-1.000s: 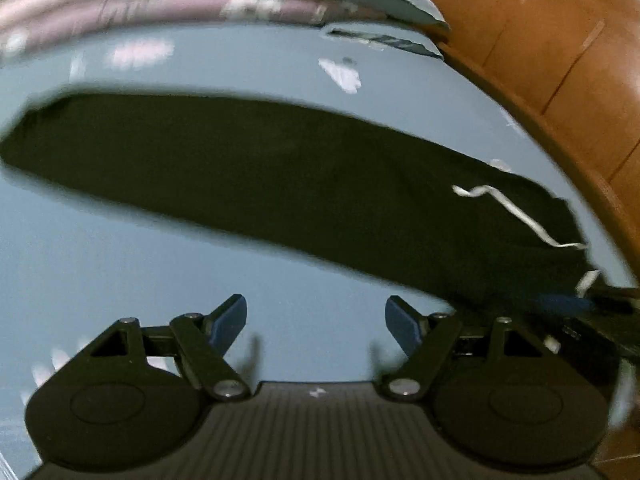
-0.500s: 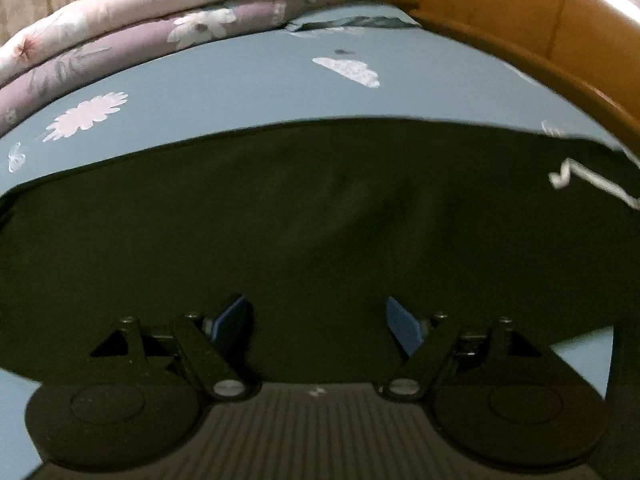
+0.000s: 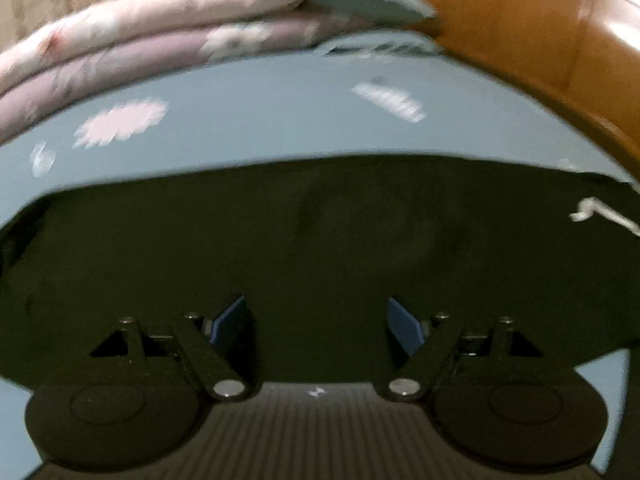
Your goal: Fold clothes
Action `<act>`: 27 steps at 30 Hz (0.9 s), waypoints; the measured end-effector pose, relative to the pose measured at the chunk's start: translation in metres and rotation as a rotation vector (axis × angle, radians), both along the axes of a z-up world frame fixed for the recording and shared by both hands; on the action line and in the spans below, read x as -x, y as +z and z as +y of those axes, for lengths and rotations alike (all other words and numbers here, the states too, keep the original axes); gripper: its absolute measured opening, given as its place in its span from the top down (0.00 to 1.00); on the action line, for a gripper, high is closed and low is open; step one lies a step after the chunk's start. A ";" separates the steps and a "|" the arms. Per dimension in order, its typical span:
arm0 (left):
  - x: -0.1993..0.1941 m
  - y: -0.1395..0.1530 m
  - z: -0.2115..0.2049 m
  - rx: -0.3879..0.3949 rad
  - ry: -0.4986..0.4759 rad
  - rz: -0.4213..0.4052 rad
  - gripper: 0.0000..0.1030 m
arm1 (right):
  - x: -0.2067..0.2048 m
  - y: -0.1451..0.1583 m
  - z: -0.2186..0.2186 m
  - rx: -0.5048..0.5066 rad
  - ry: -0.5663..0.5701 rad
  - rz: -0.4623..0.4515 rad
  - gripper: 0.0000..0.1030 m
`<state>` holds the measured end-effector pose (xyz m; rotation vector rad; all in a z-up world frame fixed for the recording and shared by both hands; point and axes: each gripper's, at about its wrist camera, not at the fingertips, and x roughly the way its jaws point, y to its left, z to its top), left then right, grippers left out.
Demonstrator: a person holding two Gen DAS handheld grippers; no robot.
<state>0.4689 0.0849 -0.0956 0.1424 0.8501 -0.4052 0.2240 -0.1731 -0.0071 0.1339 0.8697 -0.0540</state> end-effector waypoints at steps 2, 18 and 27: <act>0.005 -0.004 0.014 0.014 0.005 -0.001 0.24 | -0.004 -0.001 0.006 -0.003 0.008 0.005 0.31; -0.068 -0.004 0.097 0.049 0.204 -0.079 0.23 | 0.000 -0.008 0.023 0.036 0.011 0.073 0.28; -0.108 0.015 0.118 0.054 0.349 -0.055 0.24 | 0.006 -0.013 0.017 0.043 -0.057 0.116 0.27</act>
